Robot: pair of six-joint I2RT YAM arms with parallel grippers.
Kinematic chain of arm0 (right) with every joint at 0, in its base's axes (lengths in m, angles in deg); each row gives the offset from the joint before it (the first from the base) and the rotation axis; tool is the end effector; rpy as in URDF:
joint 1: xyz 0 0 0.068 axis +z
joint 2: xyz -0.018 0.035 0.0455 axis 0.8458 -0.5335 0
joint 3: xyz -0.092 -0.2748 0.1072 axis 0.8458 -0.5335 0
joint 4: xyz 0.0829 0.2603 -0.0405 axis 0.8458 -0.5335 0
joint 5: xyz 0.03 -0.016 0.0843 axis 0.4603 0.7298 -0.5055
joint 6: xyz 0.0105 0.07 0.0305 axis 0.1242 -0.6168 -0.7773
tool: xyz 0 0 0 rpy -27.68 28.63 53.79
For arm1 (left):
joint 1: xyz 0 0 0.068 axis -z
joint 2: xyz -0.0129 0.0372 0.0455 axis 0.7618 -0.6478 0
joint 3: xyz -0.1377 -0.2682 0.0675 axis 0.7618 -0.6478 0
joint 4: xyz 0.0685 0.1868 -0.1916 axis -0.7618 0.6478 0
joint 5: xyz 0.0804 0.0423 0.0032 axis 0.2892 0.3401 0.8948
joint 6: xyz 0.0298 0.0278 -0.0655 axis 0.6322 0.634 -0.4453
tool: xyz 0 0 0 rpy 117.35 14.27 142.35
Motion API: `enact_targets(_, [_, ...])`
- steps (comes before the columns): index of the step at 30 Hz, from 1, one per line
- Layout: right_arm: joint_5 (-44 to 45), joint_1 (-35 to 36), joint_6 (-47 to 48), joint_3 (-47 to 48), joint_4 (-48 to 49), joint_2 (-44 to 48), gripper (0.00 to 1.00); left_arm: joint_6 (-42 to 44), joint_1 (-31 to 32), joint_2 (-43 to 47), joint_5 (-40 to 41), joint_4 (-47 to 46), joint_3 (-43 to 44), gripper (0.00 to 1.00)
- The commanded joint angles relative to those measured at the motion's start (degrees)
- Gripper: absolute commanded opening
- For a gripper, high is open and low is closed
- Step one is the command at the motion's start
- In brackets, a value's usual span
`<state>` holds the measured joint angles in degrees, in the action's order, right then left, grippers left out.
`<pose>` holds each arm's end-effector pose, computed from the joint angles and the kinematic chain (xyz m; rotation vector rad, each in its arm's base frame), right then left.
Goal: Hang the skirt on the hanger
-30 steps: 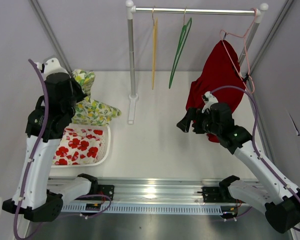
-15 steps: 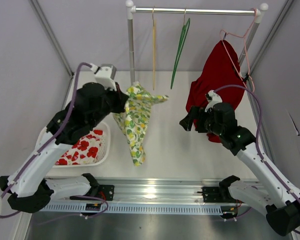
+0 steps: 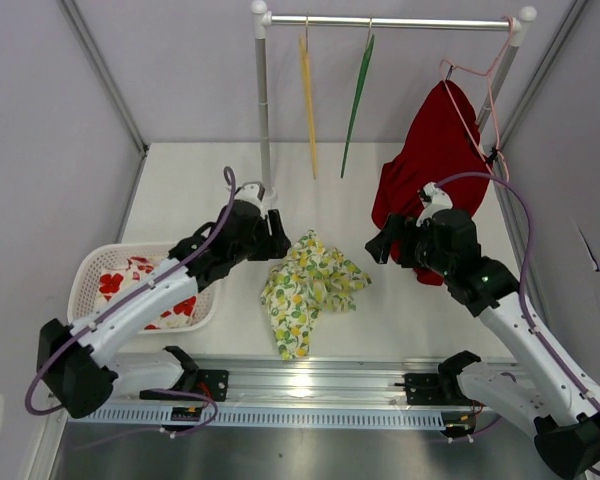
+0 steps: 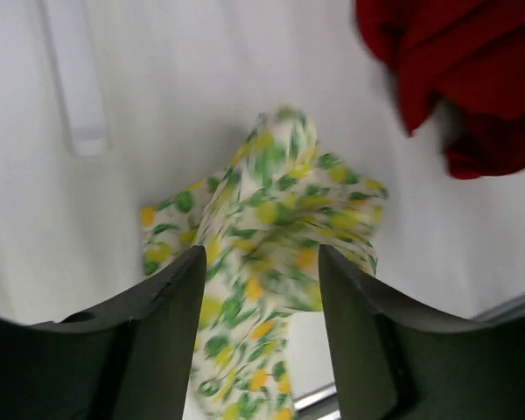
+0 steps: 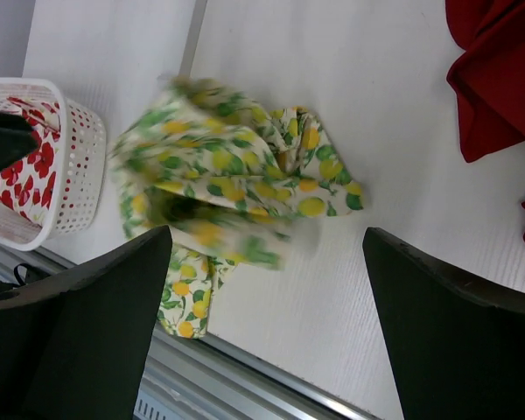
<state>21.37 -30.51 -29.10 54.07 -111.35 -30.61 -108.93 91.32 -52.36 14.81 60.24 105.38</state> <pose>0.1877 0.1022 0.3512 -0.0856 2.1239 0.6342 0.2133 -0.1736 0.3441 0.0586 2.1992 -0.5473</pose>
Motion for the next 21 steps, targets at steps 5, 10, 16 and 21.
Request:
enact_targets(5, [0.3, 3.6, -0.6, -4.1, 1.0, 1.6, 0.96, -3.2, -4.8, -4.4, -6.9, -7.7, -7.4, 0.71])
enact_targets(10, [0.2, 6.9, -1.7, -8.3, 4.0, -0.8, 0.88, -5.2, -4.6, -1.5, -6.8, -6.7, -9.2, 0.71])
enact_targets(16, [2.5, 14.3, -4.7, -14.5, 8.8, -2.5, 0.85, -7.8, -1.9, 5.1, -7.0, -5.6, -16.6, 0.77])
enact_targets(21, [6.1, 14.9, -9.2, -17.0, 12.9, -5.6, 0.86, -5.0, -1.4, 2.9, -6.6, -9.0, -16.7, 0.83])
